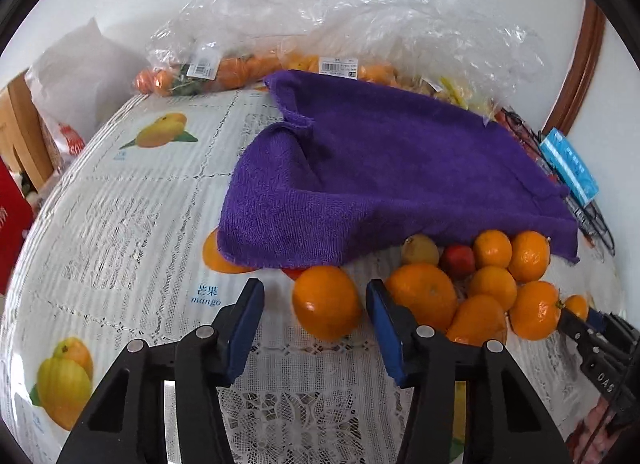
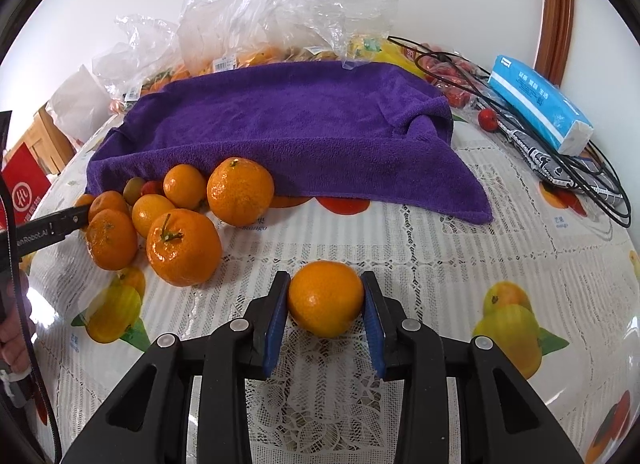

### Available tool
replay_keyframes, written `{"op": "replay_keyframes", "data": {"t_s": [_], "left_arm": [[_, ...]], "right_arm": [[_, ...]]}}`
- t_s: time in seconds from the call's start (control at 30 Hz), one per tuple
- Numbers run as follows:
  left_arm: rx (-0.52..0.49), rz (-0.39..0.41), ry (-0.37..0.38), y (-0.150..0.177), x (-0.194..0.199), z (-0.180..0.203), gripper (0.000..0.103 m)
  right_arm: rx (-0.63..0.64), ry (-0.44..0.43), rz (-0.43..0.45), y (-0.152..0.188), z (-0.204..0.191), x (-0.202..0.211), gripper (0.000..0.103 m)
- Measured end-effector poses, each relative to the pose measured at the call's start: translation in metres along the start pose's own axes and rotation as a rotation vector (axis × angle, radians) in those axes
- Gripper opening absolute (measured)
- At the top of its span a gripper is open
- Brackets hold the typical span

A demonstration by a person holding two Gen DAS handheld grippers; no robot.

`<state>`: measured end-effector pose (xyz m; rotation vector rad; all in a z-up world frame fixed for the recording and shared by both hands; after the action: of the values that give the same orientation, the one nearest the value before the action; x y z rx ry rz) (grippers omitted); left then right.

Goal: Organize fruits
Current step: 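Close the right gripper on a small orange while the left gripper grasps another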

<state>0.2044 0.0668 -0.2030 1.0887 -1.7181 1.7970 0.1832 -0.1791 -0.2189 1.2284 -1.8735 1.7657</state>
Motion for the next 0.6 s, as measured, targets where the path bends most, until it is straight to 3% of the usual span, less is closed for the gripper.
{"op": "replay_keyframes", "data": {"t_s": [0.07, 0.2, 0.4, 0.6], "left_arm": [[-0.002, 0.004, 0.006, 0.0006, 0.0003, 0.0005, 0.046], [0.004, 0.014, -0.022, 0.001, -0.0015, -0.0037, 0.031], [0.014, 0.015, -0.018, 0.0009, -0.0017, -0.006, 0.031], [0.031, 0.015, -0.008, 0.001, -0.0005, -0.0069, 0.031]], "right_arm": [[0.0, -0.001, 0.0, -0.0002, -0.0002, -0.0003, 0.036], [0.008, 0.007, -0.003, 0.0003, -0.0003, -0.0007, 0.037], [0.017, -0.005, -0.007, 0.0007, -0.0033, -0.0023, 0.043], [0.022, 0.001, -0.008, 0.0009, -0.0043, -0.002, 0.043]]}}
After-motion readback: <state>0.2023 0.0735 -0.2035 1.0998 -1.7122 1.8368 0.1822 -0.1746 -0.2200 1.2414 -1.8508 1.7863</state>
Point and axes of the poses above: each gripper's, at about its wrist camera, not at the fingertips, and x roughly against the way its jaws point, z to its right, y to its underside, the point moved 6 cm from there along -x, roughly the way its jaws point, and after that the axes turned 14 degrees about -y, right-handed, at the moved point
